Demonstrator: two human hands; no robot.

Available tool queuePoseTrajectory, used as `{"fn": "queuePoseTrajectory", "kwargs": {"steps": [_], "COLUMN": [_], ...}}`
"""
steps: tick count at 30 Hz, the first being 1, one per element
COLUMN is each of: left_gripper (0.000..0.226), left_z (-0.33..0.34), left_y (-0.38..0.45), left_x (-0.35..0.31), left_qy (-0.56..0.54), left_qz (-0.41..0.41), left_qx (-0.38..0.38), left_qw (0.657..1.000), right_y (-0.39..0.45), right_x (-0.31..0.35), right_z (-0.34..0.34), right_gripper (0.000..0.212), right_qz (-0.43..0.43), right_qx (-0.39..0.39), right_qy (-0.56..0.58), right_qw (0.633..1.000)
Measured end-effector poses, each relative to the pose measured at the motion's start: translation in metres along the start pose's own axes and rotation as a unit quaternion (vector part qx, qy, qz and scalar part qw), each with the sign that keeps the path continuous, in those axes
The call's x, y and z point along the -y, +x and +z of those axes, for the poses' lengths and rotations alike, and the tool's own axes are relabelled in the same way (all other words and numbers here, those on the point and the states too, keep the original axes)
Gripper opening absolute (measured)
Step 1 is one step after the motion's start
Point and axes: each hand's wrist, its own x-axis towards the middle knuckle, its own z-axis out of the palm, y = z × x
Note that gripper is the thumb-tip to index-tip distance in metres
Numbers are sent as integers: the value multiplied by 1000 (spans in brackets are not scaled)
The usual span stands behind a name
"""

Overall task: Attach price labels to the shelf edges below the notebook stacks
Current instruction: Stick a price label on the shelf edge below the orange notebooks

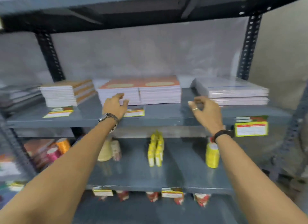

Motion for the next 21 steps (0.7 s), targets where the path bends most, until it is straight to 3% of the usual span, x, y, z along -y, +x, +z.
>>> {"fn": "queuePoseTrajectory", "kwargs": {"steps": [2,5,7,13,18,21], "left_gripper": [37,37,44,35,31,28], "left_z": [-21,-30,-25,-8,6,10], "left_y": [12,17,16,26,36,39], "left_x": [36,66,72,63,69,71], "left_qy": [26,31,37,-12,-71,-76], "left_qz": [-38,-29,-6,-4,-15,-23], "left_qx": [27,105,139,145,122,115], "left_qw": [999,994,990,989,990,990], "right_y": [-7,-11,-7,14,25,27], "right_x": [39,82,96,107,103,100], "right_z": [47,102,121,142,150,152], "right_gripper": [28,30,35,59,27,18], "right_qz": [31,54,66,136,92,97], "right_qx": [40,107,134,228,243,225], "right_qy": [52,74,40,-71,-141,-120], "right_qw": [997,990,988,961,955,962]}}
